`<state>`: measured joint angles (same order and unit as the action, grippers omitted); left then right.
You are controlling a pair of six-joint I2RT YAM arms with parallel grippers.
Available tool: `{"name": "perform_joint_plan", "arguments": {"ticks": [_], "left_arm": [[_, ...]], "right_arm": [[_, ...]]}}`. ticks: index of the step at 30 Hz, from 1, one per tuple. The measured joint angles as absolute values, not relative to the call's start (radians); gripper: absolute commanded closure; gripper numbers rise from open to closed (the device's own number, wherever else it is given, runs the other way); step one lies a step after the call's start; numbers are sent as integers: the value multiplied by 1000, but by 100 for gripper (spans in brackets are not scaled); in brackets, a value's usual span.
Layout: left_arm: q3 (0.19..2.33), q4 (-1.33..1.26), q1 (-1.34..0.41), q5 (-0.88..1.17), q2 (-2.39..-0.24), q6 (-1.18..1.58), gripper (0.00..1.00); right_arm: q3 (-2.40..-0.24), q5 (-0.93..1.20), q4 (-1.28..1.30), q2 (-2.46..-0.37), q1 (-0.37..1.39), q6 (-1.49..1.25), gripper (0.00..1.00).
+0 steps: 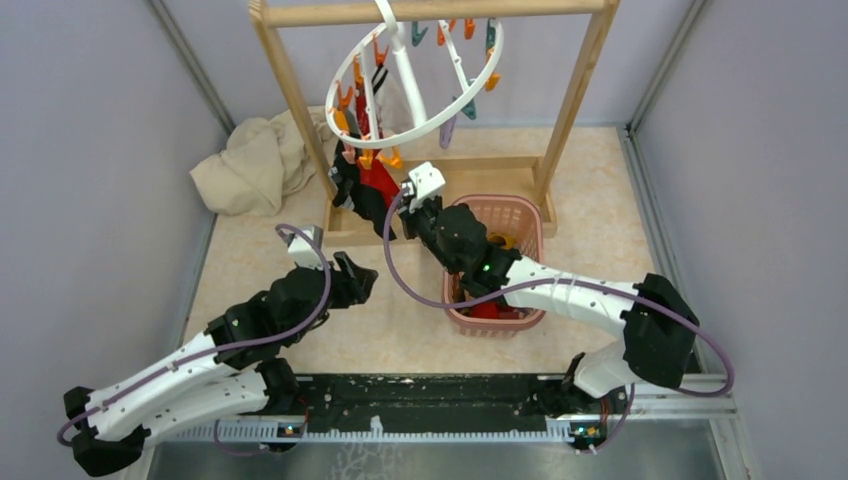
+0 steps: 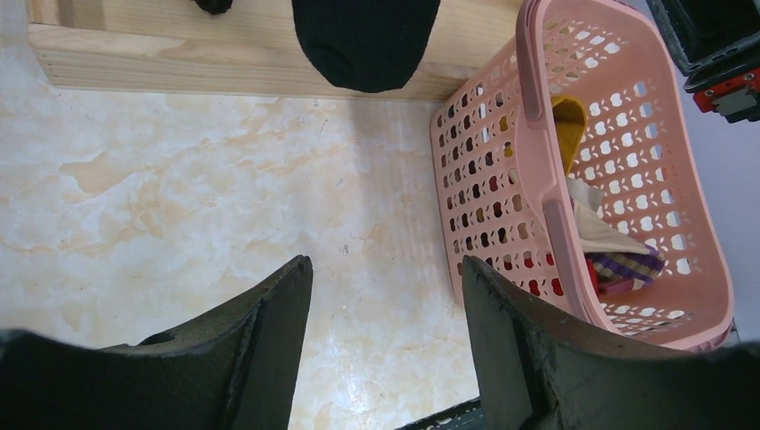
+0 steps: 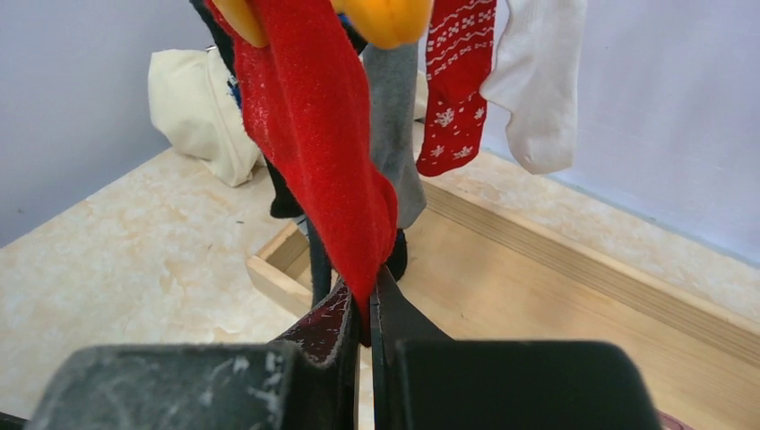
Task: Remove the socks clipped to the hanger
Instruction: Remove the sock from the hanger.
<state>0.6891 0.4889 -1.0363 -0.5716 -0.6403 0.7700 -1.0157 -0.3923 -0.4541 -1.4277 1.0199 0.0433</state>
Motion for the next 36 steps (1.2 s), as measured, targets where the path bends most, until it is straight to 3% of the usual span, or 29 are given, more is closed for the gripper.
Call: {"name": "perform_joint_plan", "arguments": {"ticks": [18, 36], "left_arm": [[689, 395, -1036, -485, -713, 695, 29], [742, 429, -1036, -451, -748, 743, 28]], "right_arm": [[-1219, -302, -79, -1302, 1012, 41, 100], [-1225, -207, 62, -1305, 1005, 23, 100]]}}
